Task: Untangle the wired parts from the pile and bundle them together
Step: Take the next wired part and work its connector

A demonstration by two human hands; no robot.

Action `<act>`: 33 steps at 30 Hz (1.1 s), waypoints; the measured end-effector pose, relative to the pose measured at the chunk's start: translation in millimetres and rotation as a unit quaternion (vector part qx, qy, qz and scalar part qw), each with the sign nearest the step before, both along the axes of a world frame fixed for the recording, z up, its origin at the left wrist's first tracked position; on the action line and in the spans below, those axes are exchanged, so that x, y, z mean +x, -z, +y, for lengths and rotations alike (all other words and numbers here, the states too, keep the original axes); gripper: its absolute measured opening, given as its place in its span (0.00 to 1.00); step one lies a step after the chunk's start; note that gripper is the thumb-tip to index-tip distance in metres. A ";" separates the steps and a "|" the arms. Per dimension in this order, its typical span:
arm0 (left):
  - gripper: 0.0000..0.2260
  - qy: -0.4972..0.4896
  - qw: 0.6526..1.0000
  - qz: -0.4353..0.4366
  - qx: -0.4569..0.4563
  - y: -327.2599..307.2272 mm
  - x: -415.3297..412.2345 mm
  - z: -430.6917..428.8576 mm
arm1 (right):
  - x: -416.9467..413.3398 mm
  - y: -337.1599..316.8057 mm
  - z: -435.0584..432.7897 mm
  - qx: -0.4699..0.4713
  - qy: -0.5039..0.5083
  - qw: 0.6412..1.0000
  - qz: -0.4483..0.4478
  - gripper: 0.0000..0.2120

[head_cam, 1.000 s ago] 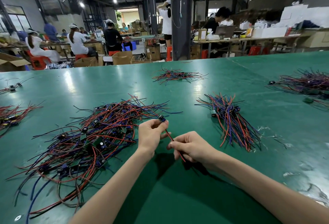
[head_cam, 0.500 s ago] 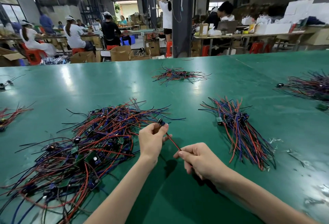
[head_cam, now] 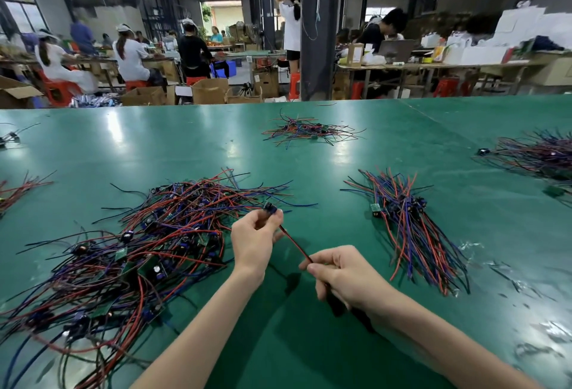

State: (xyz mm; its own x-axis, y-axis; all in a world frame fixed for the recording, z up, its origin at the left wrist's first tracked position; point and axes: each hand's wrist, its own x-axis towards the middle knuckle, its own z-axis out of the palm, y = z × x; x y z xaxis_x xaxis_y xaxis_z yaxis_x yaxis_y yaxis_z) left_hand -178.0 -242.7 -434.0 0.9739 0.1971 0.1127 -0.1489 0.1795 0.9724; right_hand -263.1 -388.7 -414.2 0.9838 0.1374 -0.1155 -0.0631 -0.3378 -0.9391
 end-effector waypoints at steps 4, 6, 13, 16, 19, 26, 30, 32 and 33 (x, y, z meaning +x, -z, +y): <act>0.06 -0.010 1.000 -0.004 0.012 -1.7 -4.4 1.4 | 0.1 -2.3 -2.4 -0.042 0.021 0.999 0.003 0.07; 0.06 -0.010 1.000 -0.001 0.005 -2.5 -6.9 3.1 | 1.2 -2.4 -3.1 -0.051 0.031 0.998 0.005 0.07; 0.06 -0.009 0.999 0.013 -0.041 -10.8 -13.4 10.5 | -9.7 -9.6 0.1 -0.017 -0.046 0.999 -0.003 0.02; 0.06 0.005 0.998 0.015 -0.060 -13.9 -14.0 12.8 | -14.4 -12.6 0.8 -0.021 -0.100 0.994 -0.025 0.05; 0.08 0.028 0.997 0.019 -0.064 -16.0 -15.1 15.9 | -17.8 -12.0 2.0 -0.034 -0.124 0.991 -0.036 0.06; 0.08 0.028 0.998 -0.002 -0.053 -25.5 -16.4 20.8 | -13.1 -10.8 2.6 -0.025 -0.064 0.998 0.012 0.06; 0.05 -0.001 0.997 -0.063 0.033 -30.8 -22.7 17.3 | -11.6 -11.5 3.0 0.042 -0.012 0.996 0.083 0.06; 0.04 -0.002 0.995 -0.085 0.049 -35.0 -27.3 13.2 | -11.7 -14.3 0.7 0.093 0.005 0.988 0.122 0.07; 0.04 0.000 0.995 -0.088 0.044 -37.0 -28.9 11.8 | -11.8 -16.3 -1.0 0.108 0.007 0.985 0.133 0.07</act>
